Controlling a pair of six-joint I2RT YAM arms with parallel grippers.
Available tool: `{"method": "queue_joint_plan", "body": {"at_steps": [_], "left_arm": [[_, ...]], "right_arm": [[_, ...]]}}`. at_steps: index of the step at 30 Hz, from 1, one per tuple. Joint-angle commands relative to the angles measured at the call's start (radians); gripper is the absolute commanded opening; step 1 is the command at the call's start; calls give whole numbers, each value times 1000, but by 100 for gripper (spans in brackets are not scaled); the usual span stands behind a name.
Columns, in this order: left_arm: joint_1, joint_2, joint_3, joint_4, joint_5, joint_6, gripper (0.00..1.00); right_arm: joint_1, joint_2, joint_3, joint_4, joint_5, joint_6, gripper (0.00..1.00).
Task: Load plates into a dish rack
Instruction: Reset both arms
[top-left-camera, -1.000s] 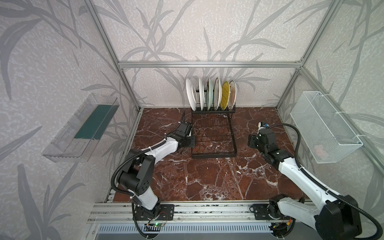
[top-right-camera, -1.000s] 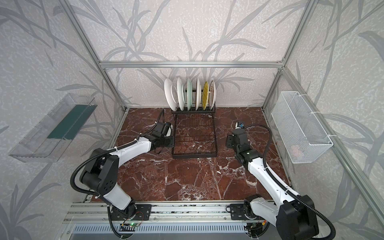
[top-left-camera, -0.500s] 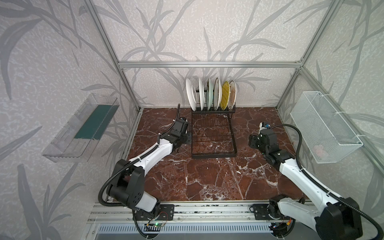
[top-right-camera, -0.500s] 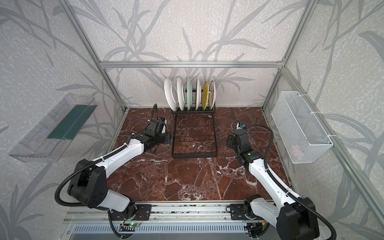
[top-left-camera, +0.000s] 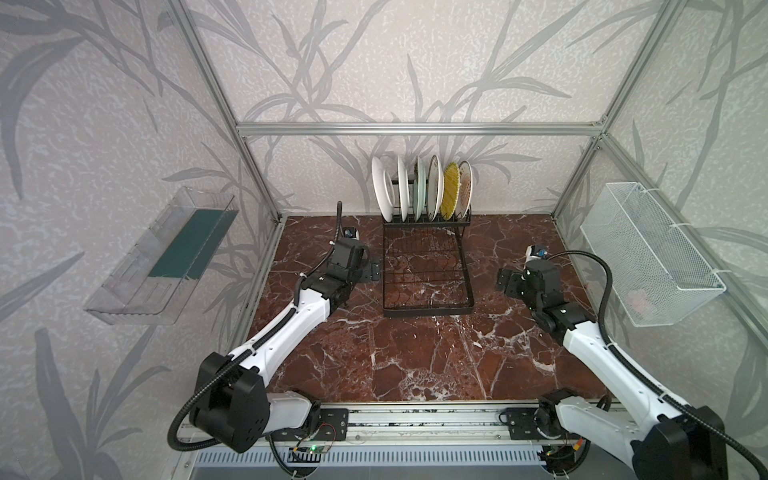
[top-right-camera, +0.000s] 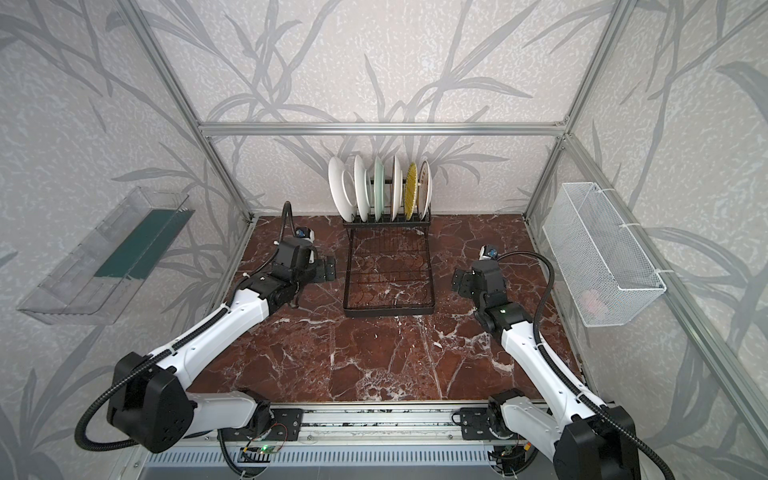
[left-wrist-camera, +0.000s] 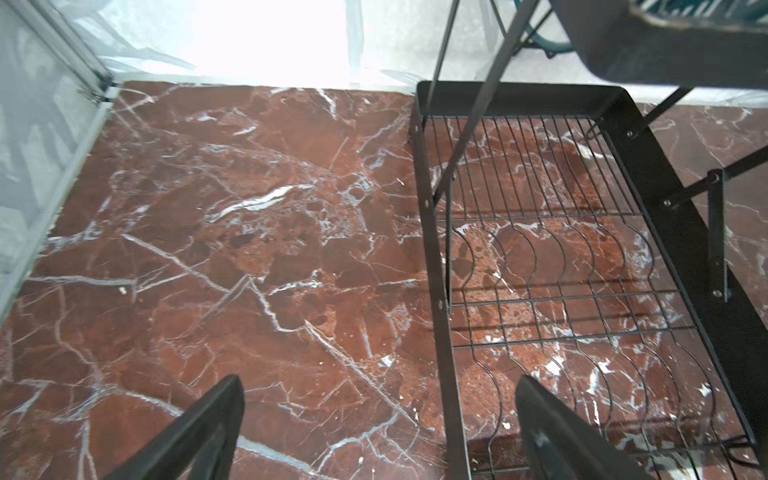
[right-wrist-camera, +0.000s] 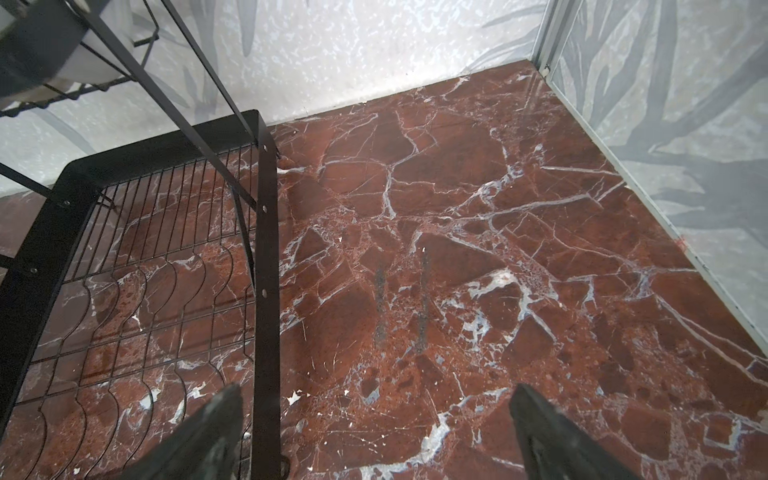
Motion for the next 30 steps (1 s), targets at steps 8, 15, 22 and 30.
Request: {"method": "queue_joint_plan", "body": {"at_steps": [8, 15, 22, 30], "left_arm": [[32, -76, -62, 13, -69, 50, 99], [94, -108, -120, 102, -14, 62, 99], [214, -135, -213, 285, 82, 56, 99], [293, -138, -375, 602, -11, 164, 99]], "right_arm": [[-5, -46, -10, -37, 44, -16, 99], [-8, -61, -45, 25, 24, -71, 99], [-40, -49, -99, 158, 16, -151, 99], [-203, 37, -178, 359, -189, -184, 99]]}}
